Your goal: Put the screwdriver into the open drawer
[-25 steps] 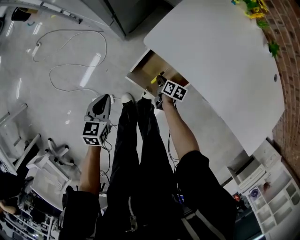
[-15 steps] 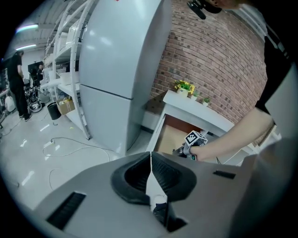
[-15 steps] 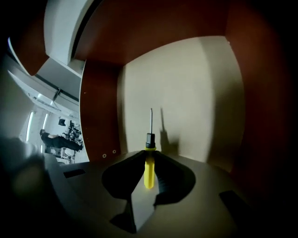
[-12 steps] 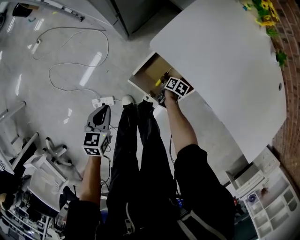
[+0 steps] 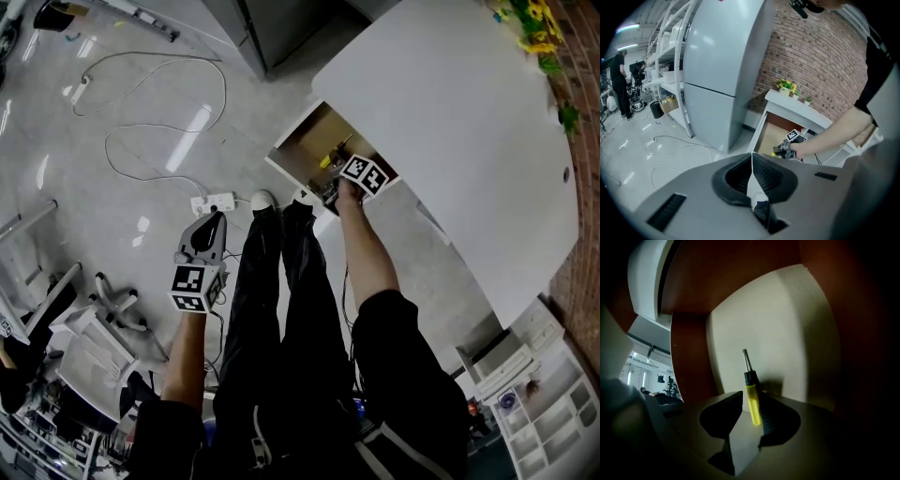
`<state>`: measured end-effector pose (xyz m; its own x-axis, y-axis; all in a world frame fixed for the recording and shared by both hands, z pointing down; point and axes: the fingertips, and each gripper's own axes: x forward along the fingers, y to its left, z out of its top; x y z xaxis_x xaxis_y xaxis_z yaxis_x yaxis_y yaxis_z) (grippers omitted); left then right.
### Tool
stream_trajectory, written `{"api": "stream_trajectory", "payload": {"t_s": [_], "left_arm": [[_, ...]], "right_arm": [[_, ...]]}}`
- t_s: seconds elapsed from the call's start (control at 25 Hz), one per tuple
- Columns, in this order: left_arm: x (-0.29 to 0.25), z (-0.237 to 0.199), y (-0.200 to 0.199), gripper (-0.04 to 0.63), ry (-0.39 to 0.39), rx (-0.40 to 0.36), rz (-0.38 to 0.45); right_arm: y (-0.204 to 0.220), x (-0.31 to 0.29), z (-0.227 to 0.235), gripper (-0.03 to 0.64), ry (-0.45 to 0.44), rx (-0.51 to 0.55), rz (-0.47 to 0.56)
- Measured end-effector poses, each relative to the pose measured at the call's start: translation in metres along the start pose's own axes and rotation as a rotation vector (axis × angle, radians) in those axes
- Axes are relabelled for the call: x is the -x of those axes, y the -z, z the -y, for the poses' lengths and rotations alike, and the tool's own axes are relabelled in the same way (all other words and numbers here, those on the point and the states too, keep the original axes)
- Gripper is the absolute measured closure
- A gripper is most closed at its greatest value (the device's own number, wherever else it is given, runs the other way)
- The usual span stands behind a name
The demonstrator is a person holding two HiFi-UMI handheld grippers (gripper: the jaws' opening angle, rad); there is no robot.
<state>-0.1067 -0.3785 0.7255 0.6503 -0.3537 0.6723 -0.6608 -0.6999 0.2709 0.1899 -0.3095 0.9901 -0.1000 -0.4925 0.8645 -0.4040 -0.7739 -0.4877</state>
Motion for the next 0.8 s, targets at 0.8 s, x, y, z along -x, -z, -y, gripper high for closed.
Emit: {"api": "stream_trajectory", "payload": {"t_s": [0.8], "left_arm": [[0.033,0.066,-0.112,0.568,0.154,-0.121,0.135]], "right_arm": [[0.039,0.229,-0.091,0.607,-0.131,0.242,0.181]]}}
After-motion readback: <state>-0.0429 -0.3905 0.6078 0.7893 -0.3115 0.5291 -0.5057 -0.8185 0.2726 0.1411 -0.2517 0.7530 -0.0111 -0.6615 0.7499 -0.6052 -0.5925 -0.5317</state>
